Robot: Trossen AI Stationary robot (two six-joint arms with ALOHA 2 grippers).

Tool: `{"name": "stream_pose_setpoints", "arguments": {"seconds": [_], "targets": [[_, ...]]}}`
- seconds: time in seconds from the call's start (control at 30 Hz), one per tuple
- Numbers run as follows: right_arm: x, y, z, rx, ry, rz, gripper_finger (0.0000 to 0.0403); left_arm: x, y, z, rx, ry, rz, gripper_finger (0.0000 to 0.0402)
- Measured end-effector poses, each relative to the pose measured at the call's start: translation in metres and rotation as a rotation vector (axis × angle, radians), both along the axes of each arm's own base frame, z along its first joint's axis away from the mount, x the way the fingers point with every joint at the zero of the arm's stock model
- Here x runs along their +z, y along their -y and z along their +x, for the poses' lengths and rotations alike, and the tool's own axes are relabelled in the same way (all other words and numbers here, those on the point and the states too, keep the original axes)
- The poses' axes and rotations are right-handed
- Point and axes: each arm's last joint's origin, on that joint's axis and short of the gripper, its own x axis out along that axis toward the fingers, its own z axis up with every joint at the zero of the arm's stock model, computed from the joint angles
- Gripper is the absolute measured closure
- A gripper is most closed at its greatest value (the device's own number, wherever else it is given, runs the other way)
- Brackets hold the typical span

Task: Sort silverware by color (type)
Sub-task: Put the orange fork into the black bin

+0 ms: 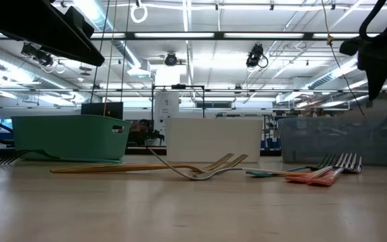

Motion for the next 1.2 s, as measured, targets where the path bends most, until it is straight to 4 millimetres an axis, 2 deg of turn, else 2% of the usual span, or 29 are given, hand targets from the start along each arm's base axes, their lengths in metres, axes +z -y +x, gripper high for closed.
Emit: {"name": "stream_pose_setpoints", "arguments": {"seconds": [0.2,0.47,0.73,0.97,1.2], "targets": [[0.014,-0.005,0.008,0.014,0.053,0.038,0.0186,0.0,0.0,0.0,0.0,0.0,0.0,0.0257],[0.019,-0.005,0.011,0.018,0.091,0.03,0.0198,0.0,0.0,0.0,-0.001,-0.001,0.004,0.0257],[0.022,-0.007,0.014,-0.064,0.207,0.017,0.0201,0.0,0.0,0.0,0.002,0.0,-0.001,0.0257],[0.043,-0.016,0.028,-0.061,0.322,0.077,0.0202,0.0,-0.001,0.001,0.008,0.002,-0.007,0.0257],[0.049,-0.026,0.043,0.021,0.407,0.187,0.0202,0.001,0.0,0.001,0.015,0.008,-0.024,0.0257]]}}
